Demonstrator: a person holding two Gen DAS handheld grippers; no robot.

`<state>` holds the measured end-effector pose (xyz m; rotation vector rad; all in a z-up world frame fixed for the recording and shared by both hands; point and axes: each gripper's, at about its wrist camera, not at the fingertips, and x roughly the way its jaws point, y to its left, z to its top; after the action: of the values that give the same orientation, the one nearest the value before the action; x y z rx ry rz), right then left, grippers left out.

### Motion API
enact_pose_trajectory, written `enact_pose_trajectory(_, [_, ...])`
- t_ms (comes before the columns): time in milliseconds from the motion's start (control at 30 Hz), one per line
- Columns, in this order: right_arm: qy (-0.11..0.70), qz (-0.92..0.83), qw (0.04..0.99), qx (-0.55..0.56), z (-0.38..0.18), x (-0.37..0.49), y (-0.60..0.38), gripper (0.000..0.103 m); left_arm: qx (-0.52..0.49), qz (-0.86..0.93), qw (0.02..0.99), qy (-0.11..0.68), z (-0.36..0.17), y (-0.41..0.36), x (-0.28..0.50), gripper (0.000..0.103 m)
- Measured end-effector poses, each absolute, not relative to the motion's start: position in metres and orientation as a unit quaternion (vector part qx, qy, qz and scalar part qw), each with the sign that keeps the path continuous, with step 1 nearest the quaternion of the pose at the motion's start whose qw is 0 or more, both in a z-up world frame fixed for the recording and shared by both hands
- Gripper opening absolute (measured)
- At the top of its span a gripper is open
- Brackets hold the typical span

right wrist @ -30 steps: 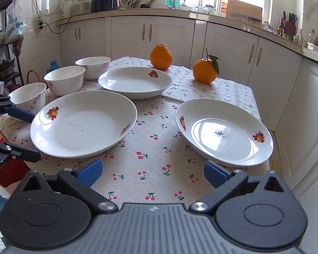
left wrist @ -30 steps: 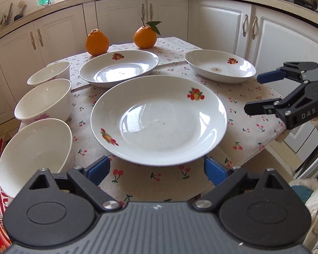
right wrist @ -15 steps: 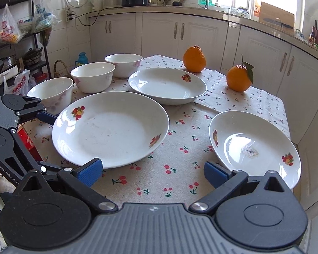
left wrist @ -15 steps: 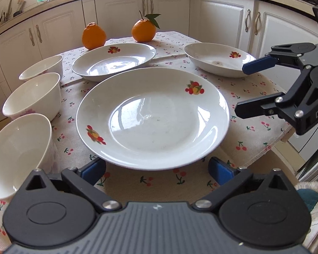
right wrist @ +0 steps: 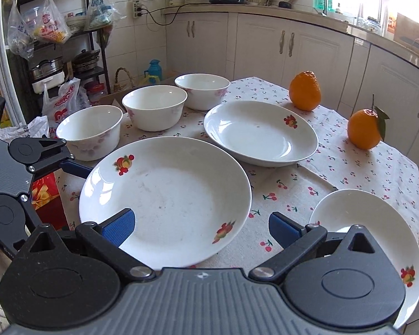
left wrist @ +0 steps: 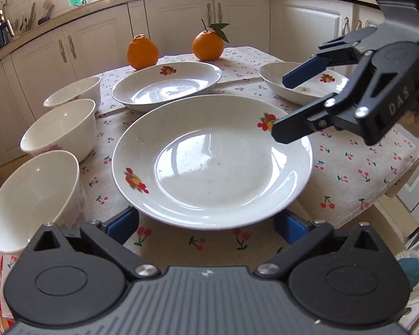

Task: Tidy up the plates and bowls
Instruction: 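Move the right gripper to the large white fruit-print plate and grasp its rim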

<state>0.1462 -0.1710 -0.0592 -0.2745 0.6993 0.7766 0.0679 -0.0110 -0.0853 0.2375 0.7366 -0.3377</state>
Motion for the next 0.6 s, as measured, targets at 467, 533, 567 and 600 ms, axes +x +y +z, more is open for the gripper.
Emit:
enact_pose_trajectory(467, [0.380,0.431,0.811,-0.110,-0.076,0.216,-0.144,0.098,0.094,-0.181,0.913,0.352,-0.083,-0.006,0.071,0.102])
enact_pose_trajectory(533, [0.385,0.436,0.806,-0.108,-0.078,0.223,-0.141,0.094,0.092,-0.183,0.913,0.353,-0.083,-0.006,0.071,0.102])
enact_pose_trajectory(567, [0.388,0.438,0.804,-0.108,-0.080,0.227,-0.139,0.091,0.091,-0.183,0.913,0.353,-0.084,-0.006,0.071,0.102])
enact_pose_trajectory(600, [0.390,0.440,0.801,-0.109,-0.081,0.230,-0.138,0.089,0.091,-0.184,0.913,0.353,-0.084,-0.005,0.071,0.102])
